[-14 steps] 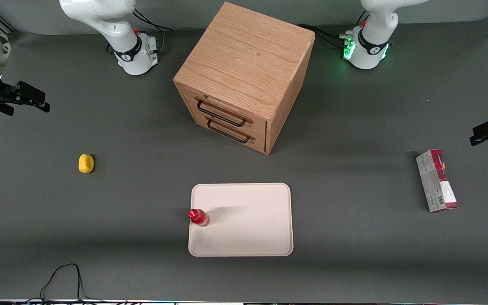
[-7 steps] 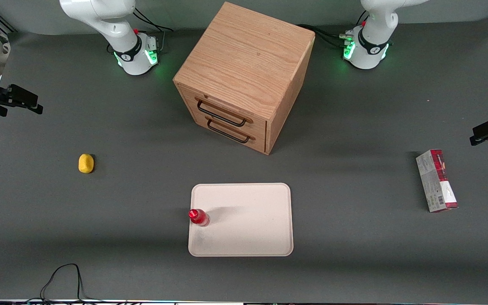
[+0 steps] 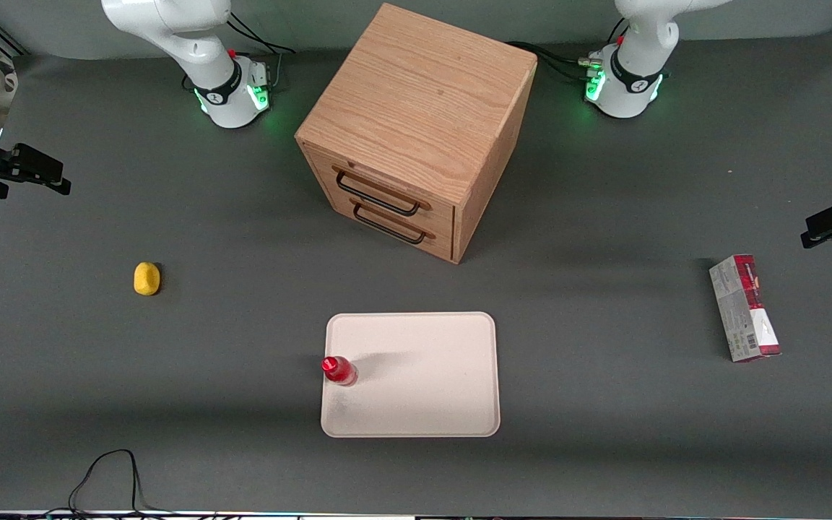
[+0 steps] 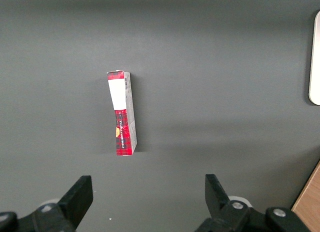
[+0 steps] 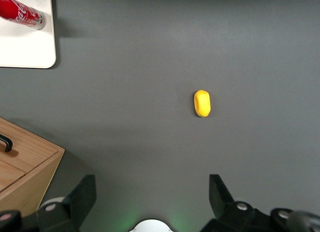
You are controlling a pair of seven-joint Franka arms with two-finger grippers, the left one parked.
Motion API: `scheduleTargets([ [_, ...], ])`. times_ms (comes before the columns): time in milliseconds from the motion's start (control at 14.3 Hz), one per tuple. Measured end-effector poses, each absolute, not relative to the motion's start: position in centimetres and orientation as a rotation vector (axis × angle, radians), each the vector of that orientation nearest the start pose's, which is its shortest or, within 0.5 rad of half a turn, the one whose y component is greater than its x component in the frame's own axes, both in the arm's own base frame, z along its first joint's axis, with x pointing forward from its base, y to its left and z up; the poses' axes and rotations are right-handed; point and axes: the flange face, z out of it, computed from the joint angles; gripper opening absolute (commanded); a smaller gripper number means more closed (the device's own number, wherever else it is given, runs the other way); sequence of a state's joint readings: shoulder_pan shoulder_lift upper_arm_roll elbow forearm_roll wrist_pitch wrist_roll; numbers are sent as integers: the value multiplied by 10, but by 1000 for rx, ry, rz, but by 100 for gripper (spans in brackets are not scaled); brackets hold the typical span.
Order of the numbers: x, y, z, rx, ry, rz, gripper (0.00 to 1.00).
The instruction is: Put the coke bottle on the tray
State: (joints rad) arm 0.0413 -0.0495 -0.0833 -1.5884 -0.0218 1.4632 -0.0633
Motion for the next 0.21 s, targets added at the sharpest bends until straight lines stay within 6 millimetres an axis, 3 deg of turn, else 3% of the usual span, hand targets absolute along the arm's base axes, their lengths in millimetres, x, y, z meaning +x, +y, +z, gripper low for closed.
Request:
scheduleTargets([
  [210, 526, -26, 636, -3153, -31, 127, 100],
])
